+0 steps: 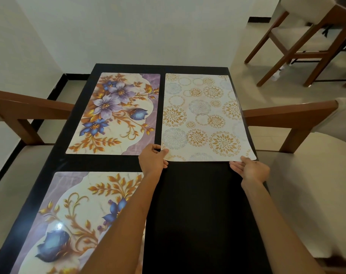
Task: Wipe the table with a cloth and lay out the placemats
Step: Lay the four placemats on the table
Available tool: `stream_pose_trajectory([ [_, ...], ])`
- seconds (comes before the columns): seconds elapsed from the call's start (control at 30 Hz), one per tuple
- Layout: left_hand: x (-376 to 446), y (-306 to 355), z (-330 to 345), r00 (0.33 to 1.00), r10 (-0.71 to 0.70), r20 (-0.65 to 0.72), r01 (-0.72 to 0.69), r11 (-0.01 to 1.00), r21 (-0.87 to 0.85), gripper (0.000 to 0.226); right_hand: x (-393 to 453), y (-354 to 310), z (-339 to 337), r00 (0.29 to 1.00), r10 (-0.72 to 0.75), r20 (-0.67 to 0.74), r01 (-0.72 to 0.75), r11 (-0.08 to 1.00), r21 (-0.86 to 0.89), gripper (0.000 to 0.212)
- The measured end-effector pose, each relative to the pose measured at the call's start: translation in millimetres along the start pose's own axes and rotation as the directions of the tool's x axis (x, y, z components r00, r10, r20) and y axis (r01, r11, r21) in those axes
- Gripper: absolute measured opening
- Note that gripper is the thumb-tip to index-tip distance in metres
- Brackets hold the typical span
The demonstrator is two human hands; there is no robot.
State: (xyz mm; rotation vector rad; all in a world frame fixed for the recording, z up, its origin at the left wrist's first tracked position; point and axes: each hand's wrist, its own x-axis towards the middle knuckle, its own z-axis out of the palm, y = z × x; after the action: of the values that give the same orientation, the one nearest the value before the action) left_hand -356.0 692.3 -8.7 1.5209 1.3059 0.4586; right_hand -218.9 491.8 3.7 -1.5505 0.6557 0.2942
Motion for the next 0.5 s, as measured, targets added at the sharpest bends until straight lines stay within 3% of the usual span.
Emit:
stream_pose_trajectory([
  [0.5,-0.7,-1.1,2.8,1.0,0.016,-0.02,-0.015,1.0,0.025,0.019,-0.7,-5.4,6.7,0.995,0.055,-0.084,-0.057,0.998,-0.022,0.023],
])
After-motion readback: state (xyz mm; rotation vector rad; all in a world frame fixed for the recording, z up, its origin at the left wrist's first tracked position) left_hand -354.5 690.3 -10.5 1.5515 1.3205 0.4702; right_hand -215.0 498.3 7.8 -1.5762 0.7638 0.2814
